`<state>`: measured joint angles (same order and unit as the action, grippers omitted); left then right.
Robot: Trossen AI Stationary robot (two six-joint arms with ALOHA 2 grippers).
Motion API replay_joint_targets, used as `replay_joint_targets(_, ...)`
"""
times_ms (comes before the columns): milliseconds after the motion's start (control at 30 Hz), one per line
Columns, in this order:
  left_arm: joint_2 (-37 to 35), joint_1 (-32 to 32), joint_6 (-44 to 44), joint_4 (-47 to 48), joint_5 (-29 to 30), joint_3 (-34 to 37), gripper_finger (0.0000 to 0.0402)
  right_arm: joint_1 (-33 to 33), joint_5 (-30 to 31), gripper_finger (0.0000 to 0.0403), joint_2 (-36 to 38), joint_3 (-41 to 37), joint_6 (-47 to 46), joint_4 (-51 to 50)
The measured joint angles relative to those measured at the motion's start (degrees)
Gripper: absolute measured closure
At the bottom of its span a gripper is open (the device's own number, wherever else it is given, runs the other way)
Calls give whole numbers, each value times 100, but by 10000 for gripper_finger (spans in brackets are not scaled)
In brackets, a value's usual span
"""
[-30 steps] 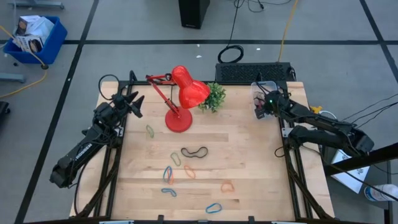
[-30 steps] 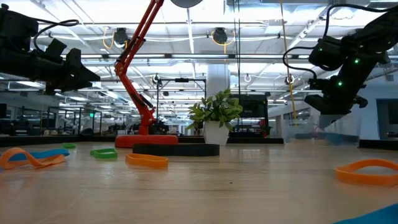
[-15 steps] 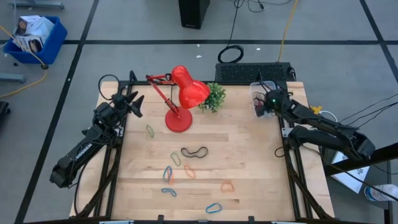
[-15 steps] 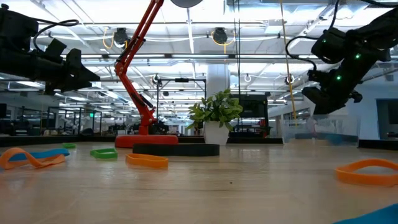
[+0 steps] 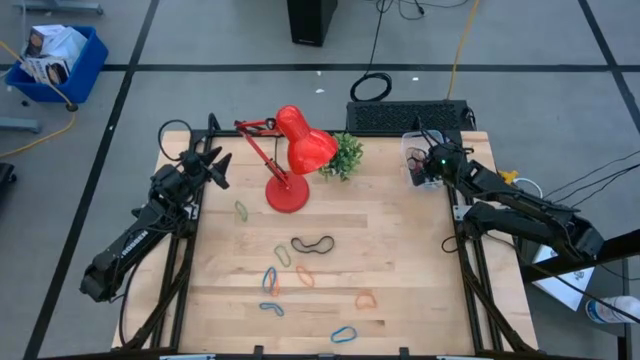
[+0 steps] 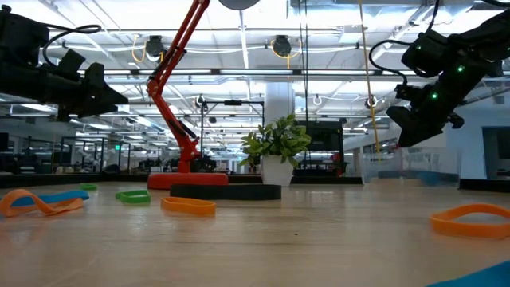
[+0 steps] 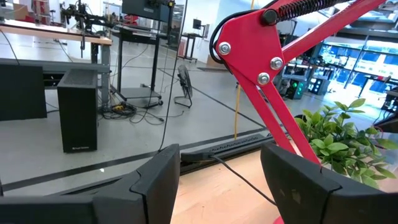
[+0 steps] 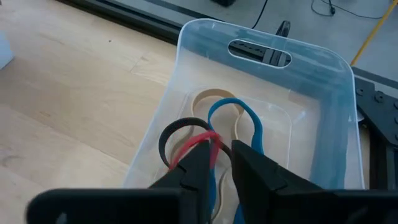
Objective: Pick and place rubber bands into bin
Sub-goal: Put the red rubber band into the transparent bin, then put the bottom orange rubber band into the transparent bin
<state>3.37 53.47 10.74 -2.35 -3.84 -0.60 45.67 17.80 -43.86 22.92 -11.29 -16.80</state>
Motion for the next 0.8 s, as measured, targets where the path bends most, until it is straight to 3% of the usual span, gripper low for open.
replay_joint_targets(267, 0, 2, 0, -2, 0, 0, 172, -9, -33, 275, 2, 3, 39, 295)
replay_joint_targets(367, 1, 2, 0, -1, 0, 0, 172, -15, -282, 265, 63, 4, 445, 471)
replay_joint_targets(733, 0, 2, -7, 0, -2, 0, 172, -90, -344, 267, 455, 4, 787, 901)
replay_joint_targets(800, -1, 2, -7, -2, -1, 0, 172, -153, -642, 268, 547, 4, 864, 989)
